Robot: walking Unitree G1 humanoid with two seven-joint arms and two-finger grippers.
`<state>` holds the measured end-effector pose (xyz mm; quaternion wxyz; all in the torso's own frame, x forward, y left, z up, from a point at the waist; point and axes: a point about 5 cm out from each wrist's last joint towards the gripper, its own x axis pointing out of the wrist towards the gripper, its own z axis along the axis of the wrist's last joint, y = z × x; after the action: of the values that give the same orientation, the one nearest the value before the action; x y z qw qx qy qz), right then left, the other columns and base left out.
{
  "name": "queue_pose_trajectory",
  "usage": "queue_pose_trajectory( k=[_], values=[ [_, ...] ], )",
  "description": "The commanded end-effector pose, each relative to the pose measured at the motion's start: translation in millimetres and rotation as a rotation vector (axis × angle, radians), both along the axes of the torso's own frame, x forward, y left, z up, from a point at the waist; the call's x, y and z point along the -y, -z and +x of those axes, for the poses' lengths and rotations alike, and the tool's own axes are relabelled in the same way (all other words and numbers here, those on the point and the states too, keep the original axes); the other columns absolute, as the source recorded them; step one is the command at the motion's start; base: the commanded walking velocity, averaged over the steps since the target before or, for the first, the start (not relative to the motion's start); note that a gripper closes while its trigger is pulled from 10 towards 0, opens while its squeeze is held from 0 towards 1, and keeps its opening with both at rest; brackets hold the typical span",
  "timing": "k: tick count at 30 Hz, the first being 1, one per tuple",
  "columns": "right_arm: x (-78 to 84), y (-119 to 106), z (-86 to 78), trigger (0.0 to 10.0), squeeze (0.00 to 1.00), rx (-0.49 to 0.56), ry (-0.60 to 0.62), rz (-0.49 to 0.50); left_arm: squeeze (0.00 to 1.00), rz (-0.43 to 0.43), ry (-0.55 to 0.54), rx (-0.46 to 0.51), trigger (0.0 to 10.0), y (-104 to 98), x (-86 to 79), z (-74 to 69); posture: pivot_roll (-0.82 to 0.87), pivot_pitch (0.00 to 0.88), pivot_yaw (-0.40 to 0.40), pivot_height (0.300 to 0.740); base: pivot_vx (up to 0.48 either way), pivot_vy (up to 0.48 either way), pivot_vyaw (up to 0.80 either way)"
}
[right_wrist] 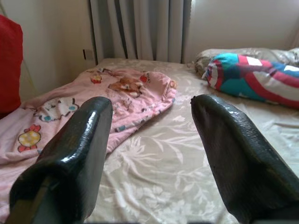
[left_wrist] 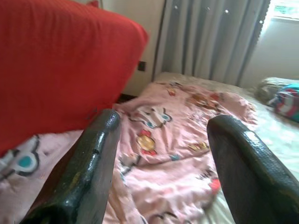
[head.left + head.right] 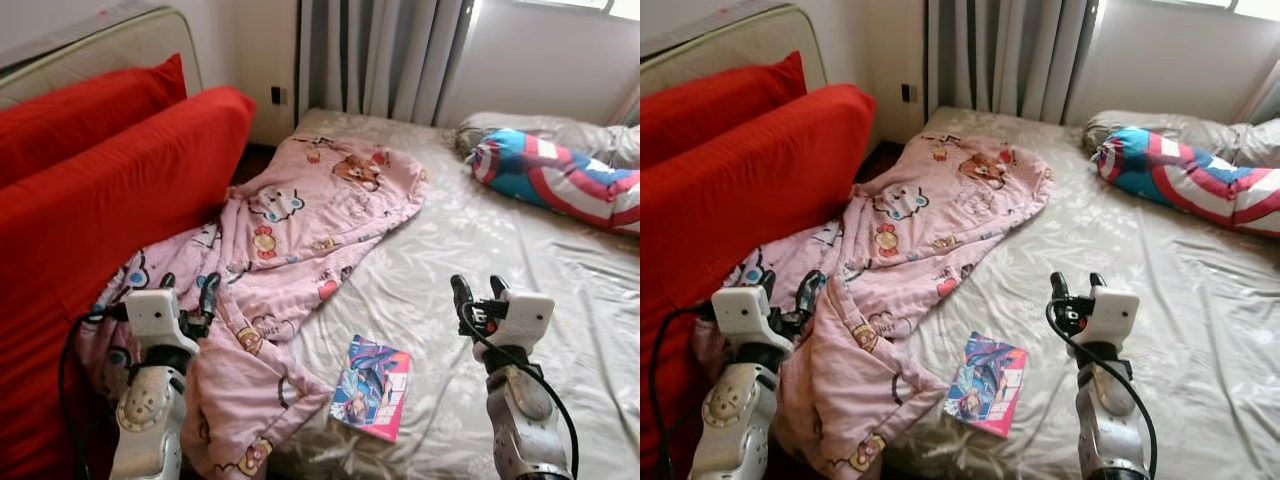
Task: Clean up the room
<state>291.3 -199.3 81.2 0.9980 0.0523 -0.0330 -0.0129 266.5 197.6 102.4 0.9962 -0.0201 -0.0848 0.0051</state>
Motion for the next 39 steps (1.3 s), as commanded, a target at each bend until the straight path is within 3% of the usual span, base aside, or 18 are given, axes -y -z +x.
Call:
queue_pose_trajectory(
  k=[1,6,12,20,33,39],
  values=[
    [-3.4,-5,0.9,10.0,0.0,0.013,0.009,0.025,0.0,0.017,-0.013,0.003,10.0,-5,-4.1,-2.8,0.01,0.0,-0.091,0.74,0.0,0.0,0.0],
    [-24.4,2,-1.1,10.0,0.0,-0.016,-0.02,0.062,0.0,0.046,-0.035,0.004,10.0,-14,-20.4,-6.7,0.04,0.0,-0.059,0.74,0.0,0.0,0.0],
    [-31.8,5,-7.2,10.0,0.0,-0.028,0.003,0.096,0.0,0.058,0.004,-0.003,10.0,-21,-14.6,-1.9,0.01,0.029,0.009,0.74,0.0,0.0,0.0],
    [-34.6,13,-21.0,10.0,0.0,-0.074,0.018,0.102,0.0,0.073,0.032,-0.014,10.0,-27,-10.4,4.2,-0.01,0.055,0.028,0.74,0.0,0.0,0.0],
    [-30.0,8,-17.4,10.0,0.0,-0.097,0.009,0.043,0.0,0.067,0.038,-0.019,10.0,-28,-6.3,8.1,-0.02,0.024,0.007,0.74,0.0,0.0,0.0],
    [-31.9,9,-16.5,10.0,0.0,-0.112,-0.016,0.027,0.0,0.061,0.033,-0.026,10.0,-25,-5.5,4.7,-0.02,0.013,-0.002,0.7,0.0,0.0,0.0]
  ],
)
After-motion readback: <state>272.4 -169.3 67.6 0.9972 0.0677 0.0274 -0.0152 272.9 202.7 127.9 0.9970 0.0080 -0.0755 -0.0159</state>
